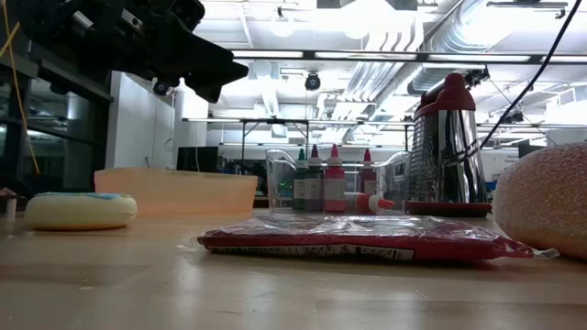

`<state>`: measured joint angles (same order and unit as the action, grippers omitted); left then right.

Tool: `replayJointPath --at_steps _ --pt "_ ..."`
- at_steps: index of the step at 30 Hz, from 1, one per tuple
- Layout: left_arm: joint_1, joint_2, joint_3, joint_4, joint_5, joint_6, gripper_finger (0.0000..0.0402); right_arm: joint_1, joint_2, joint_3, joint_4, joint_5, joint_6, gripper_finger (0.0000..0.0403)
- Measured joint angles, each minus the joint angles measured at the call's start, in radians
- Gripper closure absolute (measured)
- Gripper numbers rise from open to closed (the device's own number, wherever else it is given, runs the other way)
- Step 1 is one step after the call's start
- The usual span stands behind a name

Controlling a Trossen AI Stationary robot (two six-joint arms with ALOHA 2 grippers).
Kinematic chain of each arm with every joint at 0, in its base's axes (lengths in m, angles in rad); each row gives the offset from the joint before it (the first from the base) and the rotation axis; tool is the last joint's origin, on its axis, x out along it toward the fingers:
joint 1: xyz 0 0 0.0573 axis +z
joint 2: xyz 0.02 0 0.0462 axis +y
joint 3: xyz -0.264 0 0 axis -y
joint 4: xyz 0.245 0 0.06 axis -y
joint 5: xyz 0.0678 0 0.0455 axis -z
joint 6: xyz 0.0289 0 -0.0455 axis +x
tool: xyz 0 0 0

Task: Pick & Place Food Item
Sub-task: Put the blue donut into the green bin

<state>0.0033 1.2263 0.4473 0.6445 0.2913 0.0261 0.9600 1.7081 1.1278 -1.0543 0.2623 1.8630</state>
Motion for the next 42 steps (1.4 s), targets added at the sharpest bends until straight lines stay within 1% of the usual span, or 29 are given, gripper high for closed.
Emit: replayJointPath --at_steps 6,17,30,38,42 --pt "0.0 0.0 0.0 0.0 0.0 0.0 0.0243 0.0 0.0 0.0 0.0 0.0 0.0 0.0232" --pt "0.0 0.0 0.0 0.0 0.0 0.0 0.0243 0.0 0.0 0.0 0.02 0.015 0.0 0.0218" --pt "0.0 0.0 0.0 0.0 0.0 0.0 0.0243 0.0 0.0 0.0 -0.008 0.018 -0.001 0.0219" --pt "0.0 0.0 0.0 0.0 0.0 0.0 0.0243 0.0 0.0 0.0 0.008 0.018 -0.004 0.022" --pt "0.0 0.0 0.0 0.0 0.0 0.0 0.0243 -0.001 0.0 0.0 0.004 0.033 -0.029 0.022"
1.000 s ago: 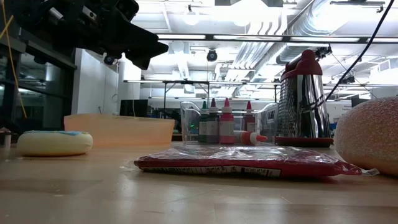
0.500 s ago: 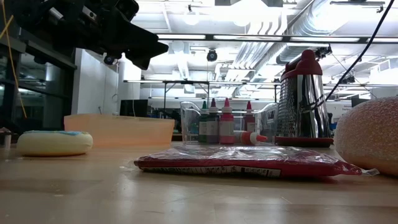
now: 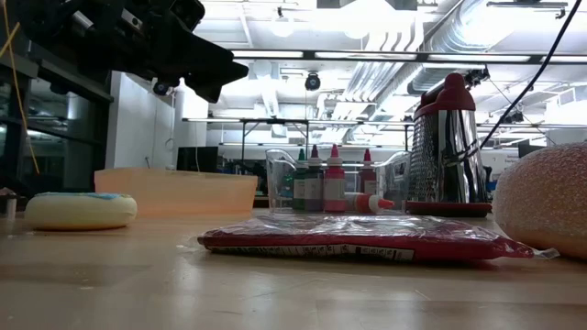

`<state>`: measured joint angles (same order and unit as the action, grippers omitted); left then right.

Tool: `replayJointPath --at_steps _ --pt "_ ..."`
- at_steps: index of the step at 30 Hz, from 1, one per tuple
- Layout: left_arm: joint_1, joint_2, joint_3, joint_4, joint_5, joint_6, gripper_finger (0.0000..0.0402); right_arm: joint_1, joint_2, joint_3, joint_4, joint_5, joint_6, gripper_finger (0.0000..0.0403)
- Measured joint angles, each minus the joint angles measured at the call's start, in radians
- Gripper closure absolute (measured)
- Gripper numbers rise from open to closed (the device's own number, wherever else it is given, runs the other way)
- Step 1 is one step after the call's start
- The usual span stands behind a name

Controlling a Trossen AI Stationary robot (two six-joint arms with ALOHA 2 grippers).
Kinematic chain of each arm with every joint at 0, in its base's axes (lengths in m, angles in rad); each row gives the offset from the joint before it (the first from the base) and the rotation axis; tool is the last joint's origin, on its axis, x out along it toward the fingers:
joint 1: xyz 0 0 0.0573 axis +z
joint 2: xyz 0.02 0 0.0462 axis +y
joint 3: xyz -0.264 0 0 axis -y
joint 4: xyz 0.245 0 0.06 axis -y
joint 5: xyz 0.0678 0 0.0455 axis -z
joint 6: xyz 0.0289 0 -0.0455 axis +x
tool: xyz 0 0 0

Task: Pick & Place Food Item
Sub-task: Put the blue donut into the green bin, then put the light blue donut into the green bin

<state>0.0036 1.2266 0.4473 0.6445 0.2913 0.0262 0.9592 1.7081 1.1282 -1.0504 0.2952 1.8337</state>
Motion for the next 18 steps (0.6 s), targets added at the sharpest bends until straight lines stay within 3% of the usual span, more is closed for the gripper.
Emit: replayJointPath --at_steps 10,18 --pt "0.0 0.0 0.0 0.0 0.0 0.0 0.0243 -0.007 0.0 -0.001 -0.008 -0.056 0.043 0.022" --pt "0.0 0.0 0.0 0.0 0.0 0.0 0.0243 -0.006 0.005 -0.043 0.033 -0.04 0.019 0.022"
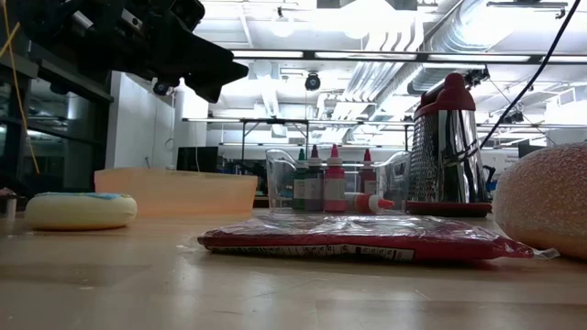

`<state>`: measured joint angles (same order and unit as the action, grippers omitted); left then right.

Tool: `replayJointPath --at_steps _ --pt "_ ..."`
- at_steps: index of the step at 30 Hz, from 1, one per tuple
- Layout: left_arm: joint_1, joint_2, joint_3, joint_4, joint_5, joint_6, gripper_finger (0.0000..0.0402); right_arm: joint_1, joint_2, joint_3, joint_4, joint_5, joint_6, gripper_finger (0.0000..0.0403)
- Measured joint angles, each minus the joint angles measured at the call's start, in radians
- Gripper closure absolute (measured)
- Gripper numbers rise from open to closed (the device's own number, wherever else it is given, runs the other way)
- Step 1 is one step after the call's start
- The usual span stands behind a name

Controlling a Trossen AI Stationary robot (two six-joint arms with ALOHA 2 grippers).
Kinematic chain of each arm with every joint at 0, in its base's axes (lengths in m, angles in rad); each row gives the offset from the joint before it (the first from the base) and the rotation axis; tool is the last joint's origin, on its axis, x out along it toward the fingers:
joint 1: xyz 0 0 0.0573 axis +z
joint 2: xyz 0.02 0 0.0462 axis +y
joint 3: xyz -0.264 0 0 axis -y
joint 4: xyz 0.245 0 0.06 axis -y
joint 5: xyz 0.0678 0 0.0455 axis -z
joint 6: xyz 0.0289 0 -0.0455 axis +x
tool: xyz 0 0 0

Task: Pick & Place Food Item
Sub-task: Put the light blue donut into the green bin

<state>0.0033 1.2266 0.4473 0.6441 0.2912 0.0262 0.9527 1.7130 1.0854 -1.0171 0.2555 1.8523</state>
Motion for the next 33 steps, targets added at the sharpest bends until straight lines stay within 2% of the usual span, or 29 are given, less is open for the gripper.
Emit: replayJointPath --at_steps 22,33 --pt "0.0 0.0 0.0 0.0 0.0 0.0 0.0243 0.001 -0.003 -0.003 0.0 -0.001 0.006 0.022" --pt "0.0 0.0 0.0 0.0 0.0 0.0 0.0243 0.003 -0.114 -0.003 -0.072 0.008 0.006 0.022"
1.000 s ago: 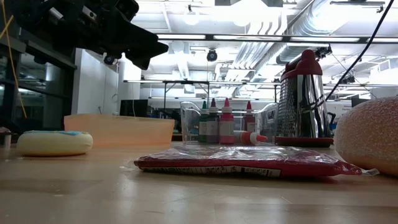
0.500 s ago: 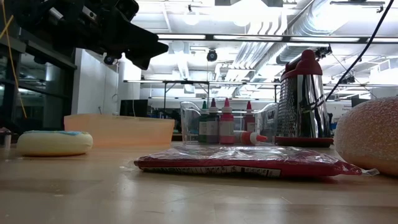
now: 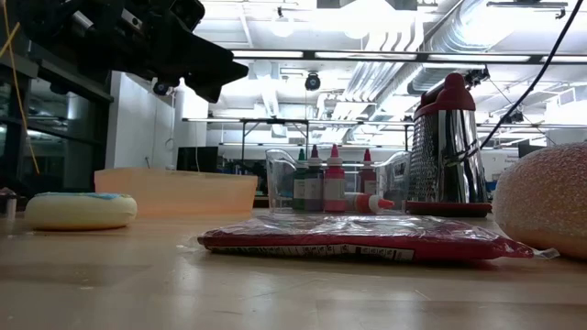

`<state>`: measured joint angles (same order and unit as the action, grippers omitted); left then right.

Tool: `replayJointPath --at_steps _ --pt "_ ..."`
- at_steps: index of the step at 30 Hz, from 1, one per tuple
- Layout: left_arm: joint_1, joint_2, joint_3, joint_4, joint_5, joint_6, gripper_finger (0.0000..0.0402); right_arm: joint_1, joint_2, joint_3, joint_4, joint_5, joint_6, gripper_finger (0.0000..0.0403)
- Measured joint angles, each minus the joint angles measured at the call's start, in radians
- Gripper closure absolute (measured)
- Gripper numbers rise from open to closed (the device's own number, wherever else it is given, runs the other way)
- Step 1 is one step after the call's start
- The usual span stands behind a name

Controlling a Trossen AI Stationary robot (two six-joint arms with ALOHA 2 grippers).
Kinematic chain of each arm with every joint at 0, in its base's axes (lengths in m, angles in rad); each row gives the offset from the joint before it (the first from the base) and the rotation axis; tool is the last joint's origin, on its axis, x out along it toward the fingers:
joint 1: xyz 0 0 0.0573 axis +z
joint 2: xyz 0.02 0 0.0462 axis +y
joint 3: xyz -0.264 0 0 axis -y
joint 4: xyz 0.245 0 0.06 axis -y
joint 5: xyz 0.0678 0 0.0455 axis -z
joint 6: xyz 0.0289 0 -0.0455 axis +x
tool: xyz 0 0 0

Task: Pick & Place Food Item
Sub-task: Put the light blue donut into the green bin

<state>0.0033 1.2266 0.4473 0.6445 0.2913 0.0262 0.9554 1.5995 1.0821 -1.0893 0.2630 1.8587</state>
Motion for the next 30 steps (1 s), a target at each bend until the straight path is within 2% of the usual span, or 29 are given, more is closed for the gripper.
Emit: replayJointPath --at_steps 7,19,24,30 --pt "0.0 0.0 0.0 0.0 0.0 0.0 0.0243 0.0 -0.02 0.0 -0.057 0.013 0.0 0.022" --pt "0.0 0.0 0.0 0.0 0.0 0.0 0.0243 -0.013 -0.02 0.0 -0.004 0.072 -0.008 0.022" --pt "0.0 0.0 0.0 0.0 0.0 0.0 0.0243 -0.053 -0.02 0.0 0.059 0.076 -0.11 0.022" --pt "0.0 0.0 0.0 0.0 0.0 0.0 0.0243 -0.129 -0.037 0.0 0.129 0.08 -0.305 0.022"
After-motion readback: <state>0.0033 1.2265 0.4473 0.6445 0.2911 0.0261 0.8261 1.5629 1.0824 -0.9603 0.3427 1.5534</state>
